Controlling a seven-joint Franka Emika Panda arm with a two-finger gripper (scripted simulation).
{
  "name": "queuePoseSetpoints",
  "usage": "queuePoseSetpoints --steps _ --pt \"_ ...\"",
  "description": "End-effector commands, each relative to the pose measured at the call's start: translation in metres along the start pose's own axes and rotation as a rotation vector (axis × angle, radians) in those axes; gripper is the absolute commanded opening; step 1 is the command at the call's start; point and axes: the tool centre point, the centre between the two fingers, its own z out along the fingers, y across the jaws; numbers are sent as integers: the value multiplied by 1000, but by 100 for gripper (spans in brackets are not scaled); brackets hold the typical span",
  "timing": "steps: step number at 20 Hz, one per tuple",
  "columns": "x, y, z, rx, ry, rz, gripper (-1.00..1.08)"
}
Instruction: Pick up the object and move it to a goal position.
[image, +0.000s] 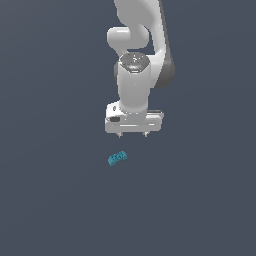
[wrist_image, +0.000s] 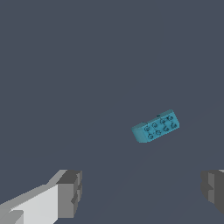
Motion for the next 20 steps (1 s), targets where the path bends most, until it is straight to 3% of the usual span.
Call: queuePoseSetpoints --steps 1,10,20 --pt "0 0 0 0 0 0 100" --pt "8 -13 -20 24 19 -3 100" --pt "9 -9 -12 25 15 59 100"
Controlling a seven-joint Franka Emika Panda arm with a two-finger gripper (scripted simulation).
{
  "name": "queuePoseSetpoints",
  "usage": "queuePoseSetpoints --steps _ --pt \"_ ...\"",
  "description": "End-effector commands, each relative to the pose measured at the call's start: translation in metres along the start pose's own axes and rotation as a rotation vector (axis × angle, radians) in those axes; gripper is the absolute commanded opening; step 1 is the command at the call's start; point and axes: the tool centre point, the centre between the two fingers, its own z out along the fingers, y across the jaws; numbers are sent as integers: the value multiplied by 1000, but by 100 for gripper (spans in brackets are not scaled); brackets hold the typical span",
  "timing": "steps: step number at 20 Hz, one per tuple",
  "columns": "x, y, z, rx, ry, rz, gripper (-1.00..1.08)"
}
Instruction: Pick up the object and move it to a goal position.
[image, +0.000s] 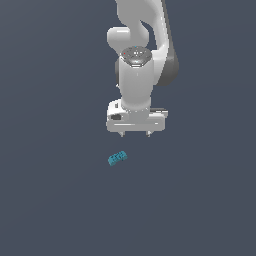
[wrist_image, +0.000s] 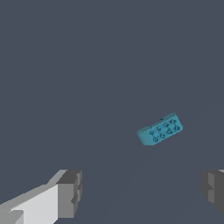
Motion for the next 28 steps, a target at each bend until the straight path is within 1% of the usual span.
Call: queuePoseSetpoints --steps 1,9,18,28 --pt "1 2 4 1 -2 32 100" --pt "4 14 24 1 -8 205 100" --pt "9 34 56 -6 -16 485 100" --pt "11 58 92 -25 -17 798 100"
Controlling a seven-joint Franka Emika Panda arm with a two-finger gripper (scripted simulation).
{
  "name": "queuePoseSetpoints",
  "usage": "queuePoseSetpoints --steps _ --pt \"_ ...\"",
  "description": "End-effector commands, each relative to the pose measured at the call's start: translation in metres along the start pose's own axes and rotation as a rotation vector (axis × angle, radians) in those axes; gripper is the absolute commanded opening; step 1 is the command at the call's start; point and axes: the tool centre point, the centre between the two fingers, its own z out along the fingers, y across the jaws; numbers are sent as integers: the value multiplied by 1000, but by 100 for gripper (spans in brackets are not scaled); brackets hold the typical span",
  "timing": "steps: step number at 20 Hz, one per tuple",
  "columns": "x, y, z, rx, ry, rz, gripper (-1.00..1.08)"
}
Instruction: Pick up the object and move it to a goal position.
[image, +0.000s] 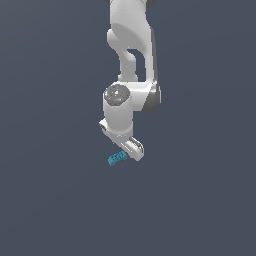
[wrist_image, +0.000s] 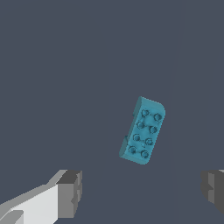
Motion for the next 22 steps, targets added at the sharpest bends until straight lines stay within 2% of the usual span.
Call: queuePoseSetpoints --steps 1,11,22 --pt "5 4 9 -4 2 78 100" --pt "16 16 32 -18 12 285 100" --pt "19 19 39 -21 15 330 100"
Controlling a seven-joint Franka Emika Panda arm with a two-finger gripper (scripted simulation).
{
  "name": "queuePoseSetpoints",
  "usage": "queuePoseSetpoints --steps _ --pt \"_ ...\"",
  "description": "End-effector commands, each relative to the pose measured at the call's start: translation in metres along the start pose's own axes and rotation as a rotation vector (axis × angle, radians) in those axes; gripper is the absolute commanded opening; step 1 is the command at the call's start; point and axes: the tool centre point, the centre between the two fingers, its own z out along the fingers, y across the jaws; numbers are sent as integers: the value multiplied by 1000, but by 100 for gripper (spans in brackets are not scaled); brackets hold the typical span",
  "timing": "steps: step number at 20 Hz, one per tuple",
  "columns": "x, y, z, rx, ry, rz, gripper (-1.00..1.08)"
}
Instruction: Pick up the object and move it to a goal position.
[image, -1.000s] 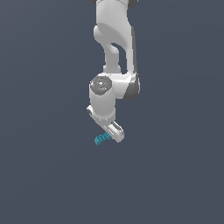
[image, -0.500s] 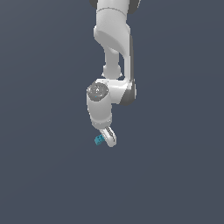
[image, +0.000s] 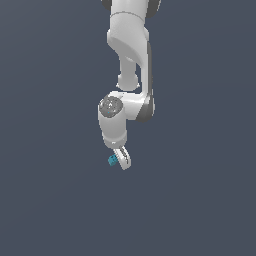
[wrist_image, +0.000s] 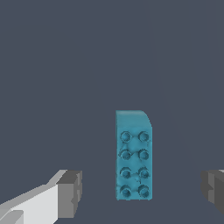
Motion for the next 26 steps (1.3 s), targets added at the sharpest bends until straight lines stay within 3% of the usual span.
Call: queuePoseSetpoints --steps 1,15,16,26 --pt "0 0 3 0 0 0 100" --pt "0 0 50 0 0 5 100" --pt "0 0 50 0 0 5 -100" --pt "0 0 50 0 0 5 -100"
